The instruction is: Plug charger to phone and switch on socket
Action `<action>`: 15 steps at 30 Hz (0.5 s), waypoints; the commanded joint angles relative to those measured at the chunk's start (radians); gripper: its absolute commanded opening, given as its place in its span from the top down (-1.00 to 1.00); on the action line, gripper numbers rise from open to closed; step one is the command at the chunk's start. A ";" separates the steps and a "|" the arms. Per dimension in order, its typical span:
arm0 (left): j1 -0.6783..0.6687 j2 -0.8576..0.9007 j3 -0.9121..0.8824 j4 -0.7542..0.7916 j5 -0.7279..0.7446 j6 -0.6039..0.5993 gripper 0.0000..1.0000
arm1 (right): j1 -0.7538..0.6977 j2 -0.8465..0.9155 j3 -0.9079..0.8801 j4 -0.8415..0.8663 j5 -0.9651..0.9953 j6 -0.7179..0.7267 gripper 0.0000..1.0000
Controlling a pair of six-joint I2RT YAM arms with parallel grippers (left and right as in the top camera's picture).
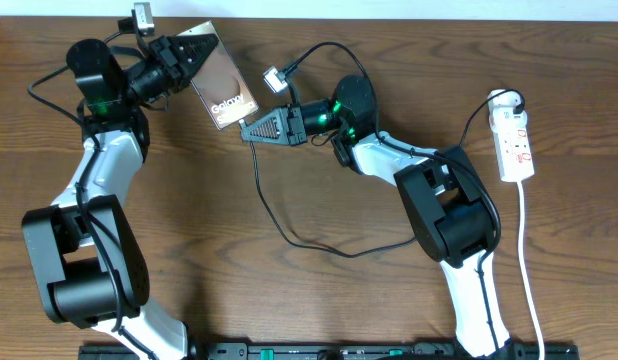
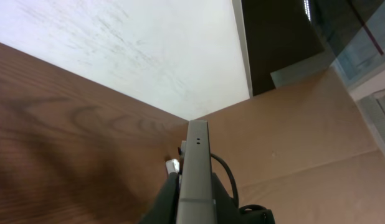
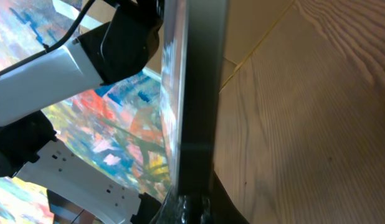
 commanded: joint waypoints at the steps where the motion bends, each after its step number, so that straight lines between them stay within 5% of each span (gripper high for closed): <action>1: 0.002 -0.020 0.006 0.013 0.026 -0.005 0.85 | -0.004 -0.009 0.018 0.002 0.025 0.007 0.98; 15: 0.003 -0.020 0.006 0.013 -0.024 0.018 0.85 | -0.004 -0.009 0.018 0.002 -0.006 0.006 0.98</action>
